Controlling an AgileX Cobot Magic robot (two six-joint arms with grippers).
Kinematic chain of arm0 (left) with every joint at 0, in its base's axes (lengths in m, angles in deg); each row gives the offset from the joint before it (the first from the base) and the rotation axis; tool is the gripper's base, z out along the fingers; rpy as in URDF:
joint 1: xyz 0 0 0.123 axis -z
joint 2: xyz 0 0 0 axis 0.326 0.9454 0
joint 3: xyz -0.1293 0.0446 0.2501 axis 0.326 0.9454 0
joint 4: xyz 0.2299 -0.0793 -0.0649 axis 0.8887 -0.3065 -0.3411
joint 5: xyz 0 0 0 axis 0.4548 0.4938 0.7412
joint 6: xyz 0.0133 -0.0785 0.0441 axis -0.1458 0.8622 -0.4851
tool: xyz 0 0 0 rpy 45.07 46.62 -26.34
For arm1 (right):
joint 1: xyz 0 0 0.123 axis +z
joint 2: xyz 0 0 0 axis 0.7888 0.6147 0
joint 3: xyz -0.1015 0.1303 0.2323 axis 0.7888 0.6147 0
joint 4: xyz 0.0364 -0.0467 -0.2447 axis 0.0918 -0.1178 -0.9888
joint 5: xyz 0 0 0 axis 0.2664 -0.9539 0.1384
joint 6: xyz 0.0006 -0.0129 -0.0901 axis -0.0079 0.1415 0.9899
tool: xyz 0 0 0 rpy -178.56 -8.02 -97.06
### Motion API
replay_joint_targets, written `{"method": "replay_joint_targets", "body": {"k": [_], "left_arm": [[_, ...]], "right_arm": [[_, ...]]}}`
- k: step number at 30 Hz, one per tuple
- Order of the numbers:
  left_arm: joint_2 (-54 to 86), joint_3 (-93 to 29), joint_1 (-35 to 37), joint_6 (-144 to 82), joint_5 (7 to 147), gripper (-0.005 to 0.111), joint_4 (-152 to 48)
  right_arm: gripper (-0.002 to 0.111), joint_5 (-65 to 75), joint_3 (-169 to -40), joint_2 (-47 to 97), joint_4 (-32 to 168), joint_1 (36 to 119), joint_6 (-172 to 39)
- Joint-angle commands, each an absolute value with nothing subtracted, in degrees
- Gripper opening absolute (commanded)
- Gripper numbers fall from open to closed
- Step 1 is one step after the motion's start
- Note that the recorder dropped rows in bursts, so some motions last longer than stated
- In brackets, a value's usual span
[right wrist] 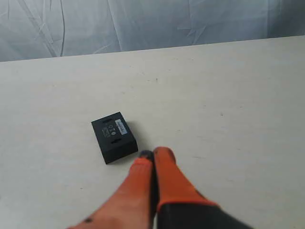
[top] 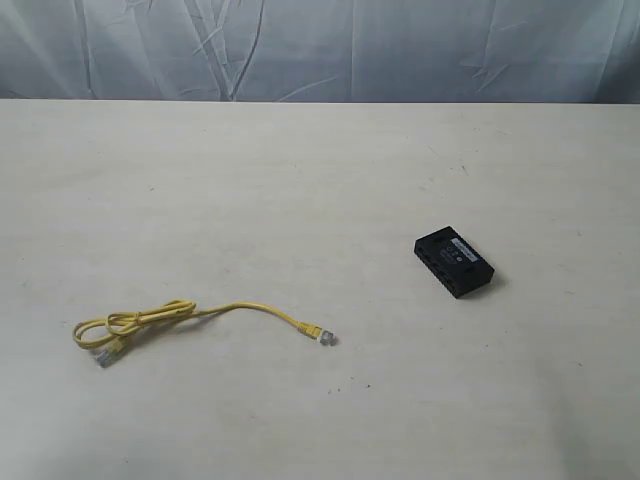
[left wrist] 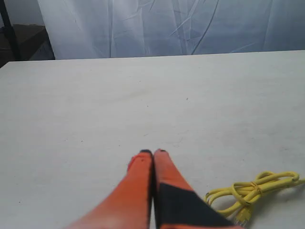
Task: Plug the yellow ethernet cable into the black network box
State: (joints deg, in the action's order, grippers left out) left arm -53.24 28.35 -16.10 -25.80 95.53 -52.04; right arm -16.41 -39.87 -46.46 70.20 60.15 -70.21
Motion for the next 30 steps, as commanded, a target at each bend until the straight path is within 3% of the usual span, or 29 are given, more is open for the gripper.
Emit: {"method": "replay_joint_targets", "body": {"k": [1,11,17,30], "left_arm": [[-53.5,28.6,-16.1,-25.6,94.5,0.000,-51.2],[-53.5,28.6,-16.1,-25.6,93.5,0.000,-51.2],[-53.5,28.6,-16.1,-25.6,77.5,0.000,-51.2],[-53.5,27.2,-16.1,-25.1,62.9,0.000,-53.6]], "right_arm": [[-0.001,-15.9,-39.6,-46.8,70.6,60.2,-70.1],[-0.001,-15.9,-39.6,-46.8,70.6,60.2,-70.1],[-0.001,-15.9,-39.6,-46.8,70.6,60.2,-70.1],[-0.001,-15.7,-39.6,-46.8,70.6,60.2,-70.1]]}}
